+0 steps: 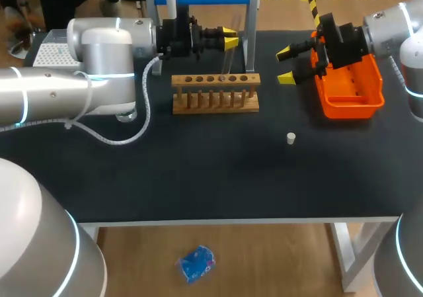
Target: Invert the test tube, pick up the pipette, mount the tip to pipette, aspirate from beaker and dispense into the tube, eject the tip, return the pipette, and cap with the stopper.
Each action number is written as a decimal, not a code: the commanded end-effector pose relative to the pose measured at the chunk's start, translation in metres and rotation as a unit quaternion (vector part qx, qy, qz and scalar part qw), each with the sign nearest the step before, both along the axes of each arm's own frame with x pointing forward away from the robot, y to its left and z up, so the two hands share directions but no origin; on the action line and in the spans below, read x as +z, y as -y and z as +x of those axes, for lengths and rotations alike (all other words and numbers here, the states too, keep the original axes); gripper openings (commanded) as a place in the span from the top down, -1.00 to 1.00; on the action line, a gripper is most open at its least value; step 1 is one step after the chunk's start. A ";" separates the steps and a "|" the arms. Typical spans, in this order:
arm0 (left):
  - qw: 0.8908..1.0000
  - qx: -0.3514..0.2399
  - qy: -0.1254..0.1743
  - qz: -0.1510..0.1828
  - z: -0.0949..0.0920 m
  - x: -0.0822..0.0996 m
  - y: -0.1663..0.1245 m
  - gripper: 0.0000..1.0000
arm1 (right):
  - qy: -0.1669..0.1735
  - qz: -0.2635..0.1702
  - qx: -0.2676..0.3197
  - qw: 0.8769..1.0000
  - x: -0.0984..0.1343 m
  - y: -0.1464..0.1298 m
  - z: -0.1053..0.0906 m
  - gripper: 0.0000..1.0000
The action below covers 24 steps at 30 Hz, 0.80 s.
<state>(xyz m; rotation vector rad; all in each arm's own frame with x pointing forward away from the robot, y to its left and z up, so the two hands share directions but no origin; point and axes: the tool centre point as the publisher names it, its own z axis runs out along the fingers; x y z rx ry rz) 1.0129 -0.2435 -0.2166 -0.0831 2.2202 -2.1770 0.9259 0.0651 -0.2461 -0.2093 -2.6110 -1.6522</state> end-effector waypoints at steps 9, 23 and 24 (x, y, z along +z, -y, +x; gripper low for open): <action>1.000 -0.002 -0.001 -0.005 0.014 -0.005 0.000 1.00 | 0.000 -0.001 0.000 1.000 0.000 0.000 0.000 -1.00; 1.000 0.001 -0.004 -0.008 0.022 -0.016 -0.004 1.00 | 0.000 -0.001 0.000 1.000 0.000 0.000 0.000 -1.00; 1.000 0.002 -0.004 -0.008 0.022 -0.017 -0.004 1.00 | 0.000 -0.001 0.000 1.000 0.000 0.000 0.000 -1.00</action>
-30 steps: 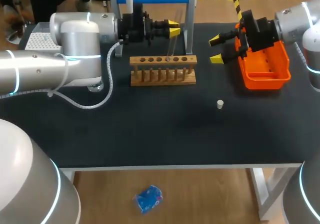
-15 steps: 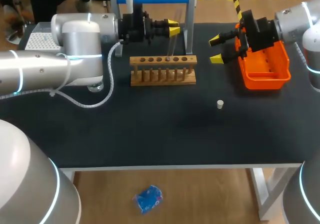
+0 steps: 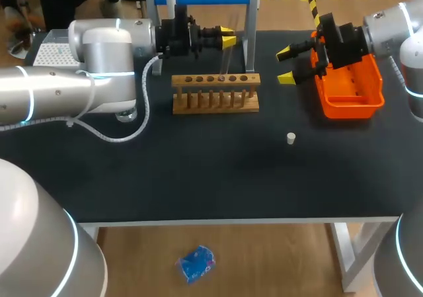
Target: Invert the test tube, pick up the pipette, mount the tip to pipette, aspirate from beaker and dispense into the tube, eject the tip, return the pipette, and cap with the stopper.
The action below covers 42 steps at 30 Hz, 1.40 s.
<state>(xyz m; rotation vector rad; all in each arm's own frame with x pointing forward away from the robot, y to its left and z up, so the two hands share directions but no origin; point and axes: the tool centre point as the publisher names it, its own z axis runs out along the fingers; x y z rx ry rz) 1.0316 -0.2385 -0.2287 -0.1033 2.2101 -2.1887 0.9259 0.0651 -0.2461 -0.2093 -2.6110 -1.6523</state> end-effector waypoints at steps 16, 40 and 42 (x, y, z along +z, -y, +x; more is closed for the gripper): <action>1.000 0.003 0.003 0.002 -0.004 -0.011 -0.007 1.00 | 0.000 -0.001 0.000 1.000 0.000 0.000 0.000 -1.00; 1.000 0.005 0.000 0.029 -0.014 -0.017 -0.020 1.00 | 0.000 -0.001 0.000 1.000 0.000 0.000 0.000 -1.00; 1.000 0.005 0.001 0.030 -0.015 -0.018 -0.021 1.00 | 0.000 -0.001 0.000 1.000 0.000 0.000 0.000 -1.00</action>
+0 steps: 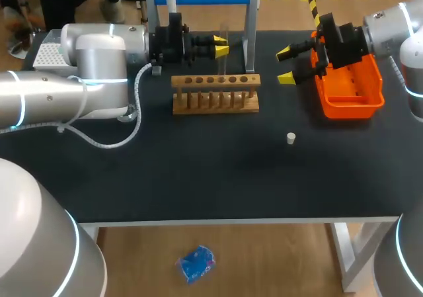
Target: Invert the test tube, pick up the pipette, mount the tip to pipette, aspirate from beaker and dispense into the tube, eject the tip, return the pipette, and cap with the stopper.
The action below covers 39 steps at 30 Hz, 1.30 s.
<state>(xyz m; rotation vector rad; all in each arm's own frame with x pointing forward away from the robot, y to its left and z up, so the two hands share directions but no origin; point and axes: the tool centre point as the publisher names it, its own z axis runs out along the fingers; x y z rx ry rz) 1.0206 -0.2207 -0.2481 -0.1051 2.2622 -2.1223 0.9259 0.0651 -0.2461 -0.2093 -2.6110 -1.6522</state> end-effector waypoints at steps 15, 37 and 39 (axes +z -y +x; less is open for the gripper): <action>0.999 -0.005 -0.012 0.042 -0.006 -0.004 -0.008 1.00 | 0.000 -0.001 0.000 1.000 0.000 0.000 0.000 -1.00; 0.997 -0.017 -0.010 0.068 -0.006 -0.013 -0.002 1.00 | 0.000 -0.001 0.000 1.000 0.000 0.000 0.000 -1.00; 0.998 -0.017 -0.010 0.062 -0.005 -0.014 0.000 1.00 | 0.000 -0.001 0.000 1.000 0.000 0.000 0.000 -1.00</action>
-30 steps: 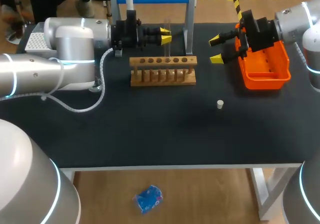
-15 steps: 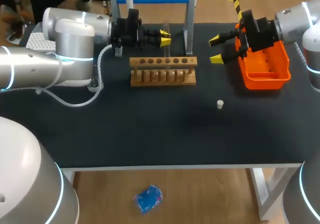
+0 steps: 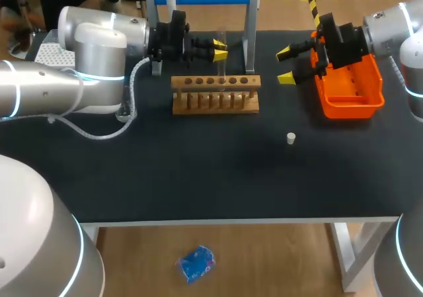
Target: Invert the test tube, pick up the pipette, mount the tip to pipette, aspirate from beaker and dispense into the tube, eject the tip, return the pipette, and cap with the stopper.
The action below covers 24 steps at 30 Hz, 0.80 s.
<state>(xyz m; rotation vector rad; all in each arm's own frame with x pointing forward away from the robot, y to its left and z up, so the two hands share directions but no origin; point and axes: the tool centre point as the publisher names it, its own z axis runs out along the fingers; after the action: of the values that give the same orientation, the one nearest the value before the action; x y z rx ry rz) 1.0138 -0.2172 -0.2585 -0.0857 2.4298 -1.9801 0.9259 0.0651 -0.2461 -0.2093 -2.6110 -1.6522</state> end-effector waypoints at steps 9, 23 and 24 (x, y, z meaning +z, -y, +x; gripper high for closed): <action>1.000 0.000 0.010 -0.026 0.006 -0.007 0.018 1.00 | 0.000 -0.001 0.000 1.000 0.000 0.000 0.000 -1.00; 1.000 0.000 0.010 -0.026 0.006 -0.007 0.019 1.00 | 0.000 -0.001 0.000 1.000 0.000 0.000 0.000 -1.00; 1.000 0.000 0.010 -0.026 0.006 -0.007 0.019 1.00 | 0.000 -0.001 0.000 1.000 0.000 0.000 0.000 -1.00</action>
<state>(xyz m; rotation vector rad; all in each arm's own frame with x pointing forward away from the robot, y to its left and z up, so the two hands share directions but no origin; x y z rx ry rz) 1.0197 -0.2353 -0.2644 -0.0671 2.3680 -2.0333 0.9259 0.0651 -0.2461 -0.2093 -2.6110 -1.6522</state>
